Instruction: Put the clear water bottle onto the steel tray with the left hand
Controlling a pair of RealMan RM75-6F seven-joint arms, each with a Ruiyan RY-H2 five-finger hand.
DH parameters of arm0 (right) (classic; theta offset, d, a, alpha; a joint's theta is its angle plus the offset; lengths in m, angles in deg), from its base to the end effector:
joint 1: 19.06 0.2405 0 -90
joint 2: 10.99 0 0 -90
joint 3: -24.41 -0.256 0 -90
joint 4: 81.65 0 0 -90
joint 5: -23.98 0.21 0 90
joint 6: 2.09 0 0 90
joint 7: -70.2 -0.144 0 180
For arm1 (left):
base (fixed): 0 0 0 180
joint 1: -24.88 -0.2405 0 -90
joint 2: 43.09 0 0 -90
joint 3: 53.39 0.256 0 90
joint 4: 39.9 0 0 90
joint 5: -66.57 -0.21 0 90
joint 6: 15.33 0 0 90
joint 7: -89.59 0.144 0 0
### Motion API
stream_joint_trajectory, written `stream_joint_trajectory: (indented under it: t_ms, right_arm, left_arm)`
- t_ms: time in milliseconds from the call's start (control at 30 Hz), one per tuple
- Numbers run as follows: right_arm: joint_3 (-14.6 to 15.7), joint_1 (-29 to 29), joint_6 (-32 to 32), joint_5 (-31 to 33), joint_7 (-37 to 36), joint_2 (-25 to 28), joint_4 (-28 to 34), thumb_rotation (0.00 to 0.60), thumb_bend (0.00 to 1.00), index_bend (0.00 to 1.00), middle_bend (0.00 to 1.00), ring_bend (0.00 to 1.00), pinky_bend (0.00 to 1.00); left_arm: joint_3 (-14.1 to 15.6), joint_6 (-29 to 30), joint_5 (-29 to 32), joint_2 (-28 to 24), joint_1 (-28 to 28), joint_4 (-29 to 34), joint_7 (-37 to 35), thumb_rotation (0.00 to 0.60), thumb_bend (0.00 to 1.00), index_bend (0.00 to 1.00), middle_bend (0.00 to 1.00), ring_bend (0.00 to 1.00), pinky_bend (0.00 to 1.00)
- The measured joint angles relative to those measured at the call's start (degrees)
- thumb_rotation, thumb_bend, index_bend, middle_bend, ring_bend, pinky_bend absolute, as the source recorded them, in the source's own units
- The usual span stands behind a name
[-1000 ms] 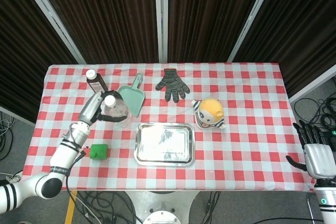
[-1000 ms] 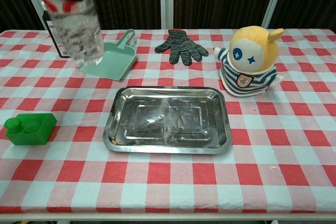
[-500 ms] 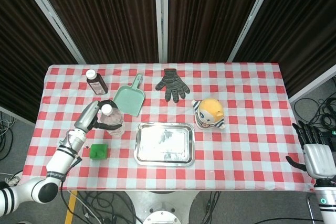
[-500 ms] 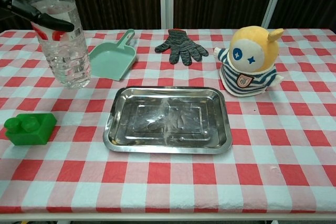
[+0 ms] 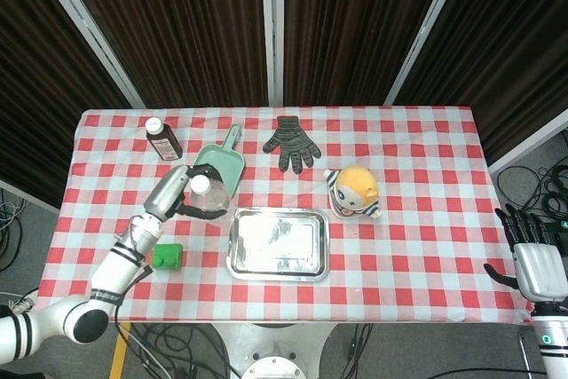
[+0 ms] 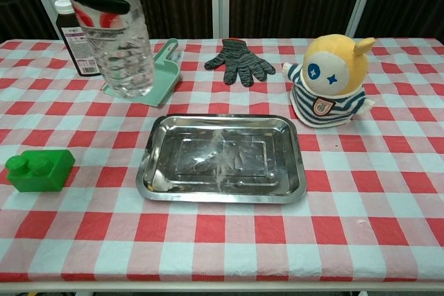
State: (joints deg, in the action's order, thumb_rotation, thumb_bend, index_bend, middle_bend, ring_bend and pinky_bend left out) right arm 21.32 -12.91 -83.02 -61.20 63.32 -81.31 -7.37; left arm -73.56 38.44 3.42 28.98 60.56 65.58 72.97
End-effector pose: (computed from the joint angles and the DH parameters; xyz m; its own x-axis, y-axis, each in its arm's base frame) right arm -0.3643 -0.1935 0.1514 0.4694 -0.0428 0.8820 -0.8823 0.0159 0.4703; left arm -0.1204 0.3329 0.0781 -0.2812 0.3782 0.8820 0.9166 -0.1663 0.3636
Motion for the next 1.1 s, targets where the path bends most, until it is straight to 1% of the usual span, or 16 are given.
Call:
stream_joint_trajectory:
  t_ms: [133,233,367,433,500,633,700,767,933,1000,1100]
  right_arm:
    - [0.1,0.0,0.0,-0.2,0.1,-0.2,-0.3,0.6,0.1,0.0,0.0,0.0,0.0]
    - [0.3,0.0,0.1,-0.2,0.5,-0.4,-0.4,0.6,0.1,0.0,0.0,0.0,0.0]
    - [0.2,0.0,0.1,-0.1,0.8,-0.5,-0.3,0.6,0.1,0.0,0.0,0.0,0.0]
    - [0.2,0.0,0.1,0.0,0.6,-0.4,-0.2,0.6,0.1,0.0,0.0,0.0,0.0]
    - [0.1,0.0,0.1,-0.1,0.2,-0.3,-0.2,0.6,0.1,0.0,0.0,0.0,0.0]
    - [0.3,0.1,0.4,-0.3,-0.1,-0.3,-0.3,0.6,0.1,0.0,0.0,0.0,0.0]
    - [0.4,0.1,0.4,-0.5,0.1,-0.4,-0.3,0.6,0.1,0.0,0.0,0.0,0.0]
    - [0.4,0.1,0.1,-0.5,0.2,-0.3,-0.2,0.6,0.1,0.0,0.0,0.0,0.0]
    - [-0.1,-0.2,-0.4,0.1,-0.3,0.1,0.1,0.6,0.1,0.0,0.0,0.0,0.0]
    - [-0.2,-0.1,-0.4,0.1,-0.7,0.2,0.1,0.6,0.1,0.0,0.0,0.0,0.0]
    - [0.0,0.1,0.3,0.0,-0.8,0.2,-0.1,0.6,0.1,0.0,0.0,0.0,0.0]
  left_arm:
    - [0.0,0.1,3.7,-4.2,-1.6,-2.8,-0.3,0.6,0.2,0.61,0.66,0.5,0.54]
    - [0.3,-0.3,4.6,-3.9,-1.7,-2.9,-0.8,0.6,0.2,0.61,0.66,0.5,0.54]
    - [0.4,-0.4,0.9,-0.8,-0.4,0.2,-1.2,0.6,0.2,0.61,0.66,0.5,0.54]
    - [0.4,0.5,-0.7,-0.1,-0.2,1.9,-1.2,0.6,0.2,0.61,0.66,0.5,0.54]
    - [0.4,1.4,-0.4,-0.7,-0.8,1.9,-1.2,0.6,0.2,0.61,0.66,0.5,0.54]
    - [0.5,2.8,3.4,-4.0,-3.5,-0.9,-2.3,0.6,0.2,0.61,0.66,0.5,0.54]
    - [0.6,2.7,3.9,-4.7,-4.3,-1.4,-3.0,0.6,0.21,0.61,0.66,0.5,0.54]
    - [0.8,2.3,3.0,-3.7,-3.7,-1.0,-3.2,0.6,0.2,0.61,0.66,0.5,0.54]
    - [0.7,1.6,-0.3,1.2,-0.5,0.6,-2.8,0.6,0.2,0.6,0.66,0.5,0.54]
    - [0.6,2.1,0.0,1.2,-0.5,0.5,-2.5,0.6,0.2,0.6,0.66,0.5,0.54]
    - [0.8,2.6,2.0,0.8,-0.9,0.5,-2.0,0.6,0.2,0.6,0.66,0.5,0.54]
